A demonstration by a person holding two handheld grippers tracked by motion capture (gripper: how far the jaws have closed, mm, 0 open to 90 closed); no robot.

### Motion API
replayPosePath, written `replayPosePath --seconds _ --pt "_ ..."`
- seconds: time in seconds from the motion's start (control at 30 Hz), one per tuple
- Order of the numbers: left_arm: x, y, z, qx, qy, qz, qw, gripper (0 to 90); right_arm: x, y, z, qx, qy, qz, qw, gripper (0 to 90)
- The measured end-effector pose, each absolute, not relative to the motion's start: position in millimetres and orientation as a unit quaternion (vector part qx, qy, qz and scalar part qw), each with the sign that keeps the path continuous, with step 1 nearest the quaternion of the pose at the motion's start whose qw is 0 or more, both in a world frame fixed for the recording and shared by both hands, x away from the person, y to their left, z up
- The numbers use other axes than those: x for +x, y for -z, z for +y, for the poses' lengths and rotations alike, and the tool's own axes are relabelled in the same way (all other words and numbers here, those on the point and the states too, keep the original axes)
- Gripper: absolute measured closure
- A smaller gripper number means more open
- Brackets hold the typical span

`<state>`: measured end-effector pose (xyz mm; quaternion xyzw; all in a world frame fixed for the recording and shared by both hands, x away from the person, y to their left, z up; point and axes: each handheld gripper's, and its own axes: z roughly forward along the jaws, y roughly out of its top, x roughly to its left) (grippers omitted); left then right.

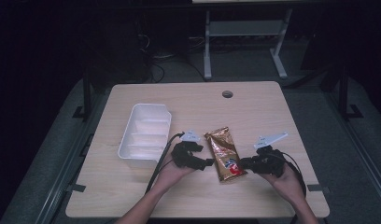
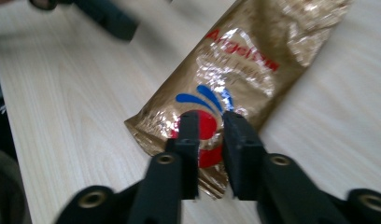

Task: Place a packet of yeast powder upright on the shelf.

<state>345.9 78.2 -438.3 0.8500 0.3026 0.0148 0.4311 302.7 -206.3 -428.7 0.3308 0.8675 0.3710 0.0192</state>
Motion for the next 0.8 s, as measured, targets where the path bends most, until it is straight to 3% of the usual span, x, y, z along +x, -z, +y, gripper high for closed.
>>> replayPosePath --seconds 0.23,0.47,0.8 --pt "377 436 69 0.842 -0.012 0.332 0.424 24.4 302 439 -197 0.326 -0.351 0.878 0.021 83.3" --pt "405 434 63 0.832 -0.030 0.365 0.417 24.2 301 447 -188 0.324 -0.335 0.885 0.031 80.5" --pt "436 454 61 0.815 0.012 0.410 0.409 24.1 297 449 -183 0.313 -0.318 0.894 0.047 85.0"
